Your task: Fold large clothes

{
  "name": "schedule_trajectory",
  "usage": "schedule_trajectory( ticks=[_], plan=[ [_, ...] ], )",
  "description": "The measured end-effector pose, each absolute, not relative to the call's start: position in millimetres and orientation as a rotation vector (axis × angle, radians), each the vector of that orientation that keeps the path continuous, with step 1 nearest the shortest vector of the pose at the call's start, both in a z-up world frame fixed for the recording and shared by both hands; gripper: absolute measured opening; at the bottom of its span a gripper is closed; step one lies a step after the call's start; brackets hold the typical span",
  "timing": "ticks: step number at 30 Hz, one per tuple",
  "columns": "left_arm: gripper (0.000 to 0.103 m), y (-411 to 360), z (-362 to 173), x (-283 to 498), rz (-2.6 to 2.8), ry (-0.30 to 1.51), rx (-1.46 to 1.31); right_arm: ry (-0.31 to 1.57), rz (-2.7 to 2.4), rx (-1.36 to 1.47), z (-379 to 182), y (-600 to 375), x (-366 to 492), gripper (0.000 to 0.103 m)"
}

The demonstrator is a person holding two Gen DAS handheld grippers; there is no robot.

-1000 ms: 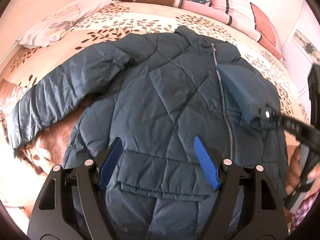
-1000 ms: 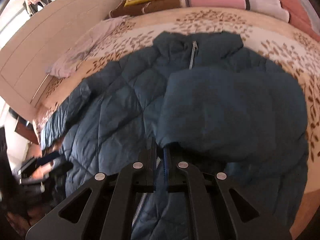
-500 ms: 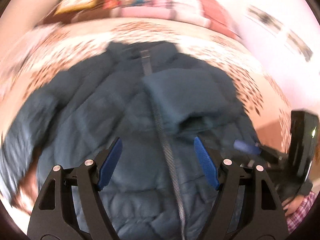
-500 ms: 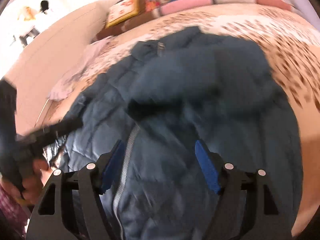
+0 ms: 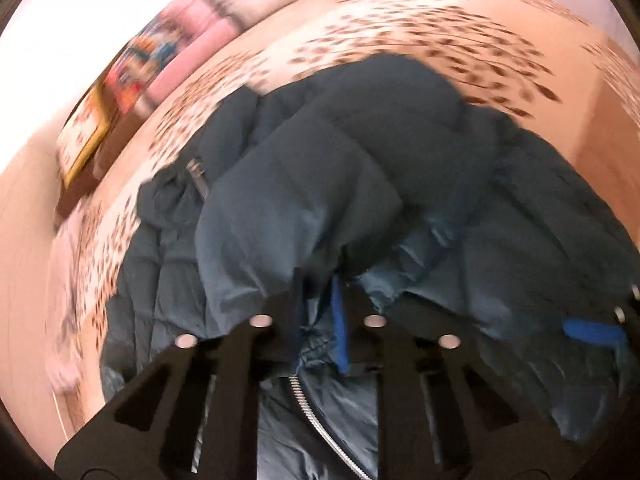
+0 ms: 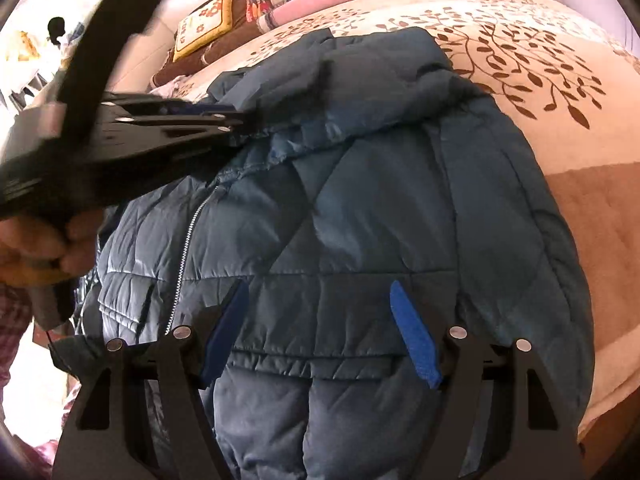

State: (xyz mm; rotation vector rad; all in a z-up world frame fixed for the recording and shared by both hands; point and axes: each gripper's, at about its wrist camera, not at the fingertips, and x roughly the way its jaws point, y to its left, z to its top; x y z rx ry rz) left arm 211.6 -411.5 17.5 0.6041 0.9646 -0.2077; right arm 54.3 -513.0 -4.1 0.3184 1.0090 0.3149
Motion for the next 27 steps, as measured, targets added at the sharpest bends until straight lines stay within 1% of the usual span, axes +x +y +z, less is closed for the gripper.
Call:
schedule_trajectory(
  ticks=[3, 7, 10, 13, 16, 17, 18, 20, 23, 26, 27],
  plan=[
    [0.004, -371, 43, 225, -0.140, 0.976, 0.349, 1.009, 0.320, 0.339, -3, -518, 51, 0.072],
    [0.002, -306, 77, 222, -0.049, 0.922, 0.079, 1.014, 0.317, 0.353, -6, -521, 51, 0.072],
    [0.002, -262, 76, 217, 0.004, 0.933, -0.047, 1.015, 0.305, 0.330, -6, -517, 50, 0.072],
    [0.004, -226, 55, 214, 0.062, 0.995, -0.144, 1.015, 0.292, 0.307, -5, -513, 51, 0.073],
    [0.013, -194, 31, 211, 0.105, 1.056, -0.241, 1.018, 0.281, 0.282, -4, -507, 50, 0.076],
    [0.020, -188, 26, 209, 0.097, 1.064, -0.277, 1.020, 0.277, 0.270, -3, -505, 50, 0.076],
    [0.033, -181, 21, 209, 0.081, 1.070, -0.323, 1.021, 0.275, 0.262, -4, -504, 49, 0.077],
    [0.047, -175, 13, 209, 0.067, 1.069, -0.381, 1.025, 0.270, 0.243, -5, -500, 49, 0.078],
    [0.054, -167, 3, 217, 0.043, 1.081, -0.428, 1.034, 0.259, 0.216, -7, -496, 49, 0.079],
    [0.054, -166, -9, 226, 0.088, 1.095, -0.424, 1.039, 0.253, 0.208, -8, -493, 50, 0.081],
    [0.044, -167, -11, 230, 0.091, 1.088, -0.412, 1.041, 0.255, 0.202, -10, -492, 50, 0.083]
  ],
)
